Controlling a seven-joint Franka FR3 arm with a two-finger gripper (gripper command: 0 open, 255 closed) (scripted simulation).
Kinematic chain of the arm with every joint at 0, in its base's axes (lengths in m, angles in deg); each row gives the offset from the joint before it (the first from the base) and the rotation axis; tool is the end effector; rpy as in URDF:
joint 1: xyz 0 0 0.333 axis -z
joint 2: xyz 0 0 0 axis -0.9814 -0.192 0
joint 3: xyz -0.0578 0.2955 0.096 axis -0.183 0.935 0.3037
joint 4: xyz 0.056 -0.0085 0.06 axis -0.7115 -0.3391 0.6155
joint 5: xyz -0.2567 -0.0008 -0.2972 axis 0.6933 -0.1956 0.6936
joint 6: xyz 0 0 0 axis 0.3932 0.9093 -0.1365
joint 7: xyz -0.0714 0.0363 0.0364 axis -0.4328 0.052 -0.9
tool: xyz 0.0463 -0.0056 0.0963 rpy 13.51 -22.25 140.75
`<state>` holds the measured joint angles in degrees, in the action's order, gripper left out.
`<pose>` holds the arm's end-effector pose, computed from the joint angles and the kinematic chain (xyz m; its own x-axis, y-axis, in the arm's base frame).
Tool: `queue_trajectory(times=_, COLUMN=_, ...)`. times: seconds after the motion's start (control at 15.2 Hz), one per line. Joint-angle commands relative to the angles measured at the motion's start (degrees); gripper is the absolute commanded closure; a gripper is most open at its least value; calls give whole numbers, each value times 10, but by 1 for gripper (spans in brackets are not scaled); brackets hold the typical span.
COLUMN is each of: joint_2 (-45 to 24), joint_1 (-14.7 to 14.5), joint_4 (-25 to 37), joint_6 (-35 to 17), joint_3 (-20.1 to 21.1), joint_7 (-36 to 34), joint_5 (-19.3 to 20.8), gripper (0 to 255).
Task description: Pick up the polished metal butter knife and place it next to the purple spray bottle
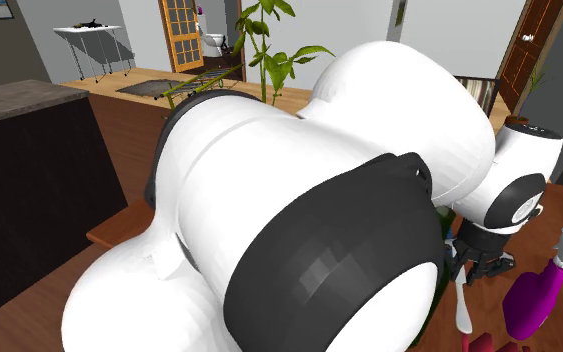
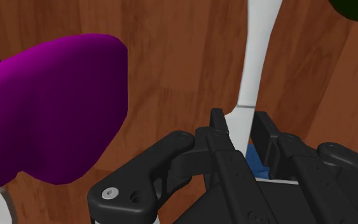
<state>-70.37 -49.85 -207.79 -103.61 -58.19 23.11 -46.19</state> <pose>0.3637 -0.3932 0.4180 0.9792 -0.2001 0.0333 -0.2013 -0.9788 0.0388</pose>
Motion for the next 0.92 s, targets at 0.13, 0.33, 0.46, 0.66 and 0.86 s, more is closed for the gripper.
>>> queue_trajectory(times=0.13, joint_2=-35, joint_1=0, joint_4=-27, joint_6=-36, joint_3=-1, joint_7=5, joint_5=-7, gripper=255)
queue_trajectory(times=0.33, joint_2=-51, joint_1=0, joint_4=-39, joint_6=-63, joint_3=-2, joint_7=9, joint_5=-13, gripper=255)
queue_trajectory(times=0.46, joint_2=-51, joint_1=0, joint_4=-39, joint_6=-63, joint_3=-2, joint_7=9, joint_5=-13, gripper=255)
queue_trajectory(times=0.66, joint_2=-51, joint_1=-1, joint_4=-39, joint_6=-63, joint_3=-3, joint_7=9, joint_5=-13, gripper=255)
queue_trajectory(times=0.86, joint_2=-51, joint_1=-2, joint_4=-39, joint_6=-63, joint_3=-4, joint_7=9, joint_5=-13, gripper=255)
